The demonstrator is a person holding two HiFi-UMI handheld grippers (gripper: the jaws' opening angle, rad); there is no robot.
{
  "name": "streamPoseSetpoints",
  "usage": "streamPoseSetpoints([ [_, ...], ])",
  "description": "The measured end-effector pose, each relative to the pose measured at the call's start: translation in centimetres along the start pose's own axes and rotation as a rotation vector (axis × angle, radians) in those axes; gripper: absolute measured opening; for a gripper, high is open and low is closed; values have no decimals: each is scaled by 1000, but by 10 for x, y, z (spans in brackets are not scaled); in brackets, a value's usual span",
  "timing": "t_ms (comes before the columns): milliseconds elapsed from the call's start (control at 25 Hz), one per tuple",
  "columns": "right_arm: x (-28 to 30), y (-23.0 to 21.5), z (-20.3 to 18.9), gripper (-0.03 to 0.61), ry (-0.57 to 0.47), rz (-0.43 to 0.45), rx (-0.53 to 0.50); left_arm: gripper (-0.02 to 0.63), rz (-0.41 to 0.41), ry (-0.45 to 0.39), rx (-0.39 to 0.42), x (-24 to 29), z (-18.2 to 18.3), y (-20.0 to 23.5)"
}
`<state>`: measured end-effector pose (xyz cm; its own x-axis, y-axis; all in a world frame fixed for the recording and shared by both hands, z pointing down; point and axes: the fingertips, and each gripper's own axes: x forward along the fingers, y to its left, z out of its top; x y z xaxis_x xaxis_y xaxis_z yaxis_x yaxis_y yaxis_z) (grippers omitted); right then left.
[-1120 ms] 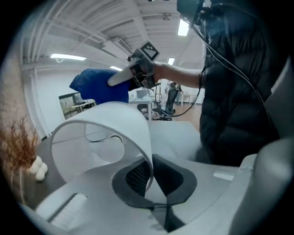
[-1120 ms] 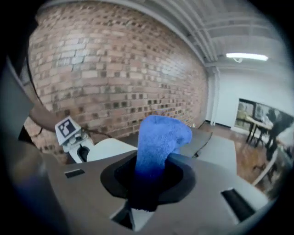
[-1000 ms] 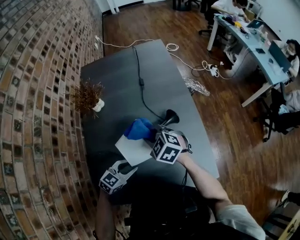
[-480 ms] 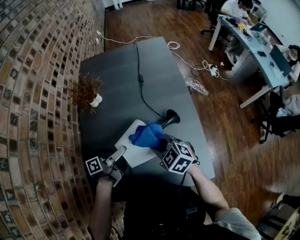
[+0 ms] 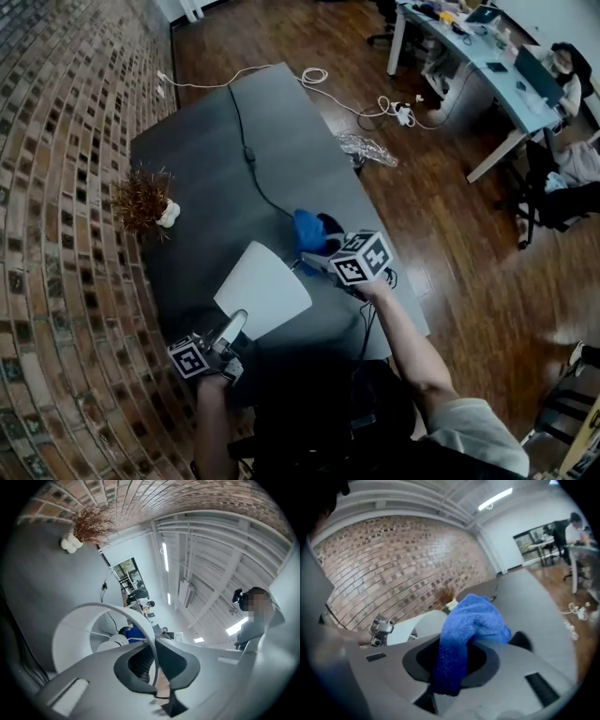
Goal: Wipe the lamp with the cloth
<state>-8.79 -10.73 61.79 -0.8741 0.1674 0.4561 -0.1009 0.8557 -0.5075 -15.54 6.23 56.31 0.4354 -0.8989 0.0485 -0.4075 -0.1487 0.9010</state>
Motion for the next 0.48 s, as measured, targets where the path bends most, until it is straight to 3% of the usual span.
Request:
streamPoseSetpoints([
  [80, 41, 21, -22, 83, 83, 132, 25, 11, -13, 31, 36, -1, -8, -2],
  [160, 65, 30, -36, 84, 121, 163, 42, 11, -14, 32, 48, -4, -14, 0],
  [320, 56, 16, -40, 84, 144, 72, 5, 2, -132, 11, -61, 4, -19, -2],
  [480, 28, -23, -38, 84, 159, -12, -18, 11, -161, 18, -80, 10, -21, -5],
])
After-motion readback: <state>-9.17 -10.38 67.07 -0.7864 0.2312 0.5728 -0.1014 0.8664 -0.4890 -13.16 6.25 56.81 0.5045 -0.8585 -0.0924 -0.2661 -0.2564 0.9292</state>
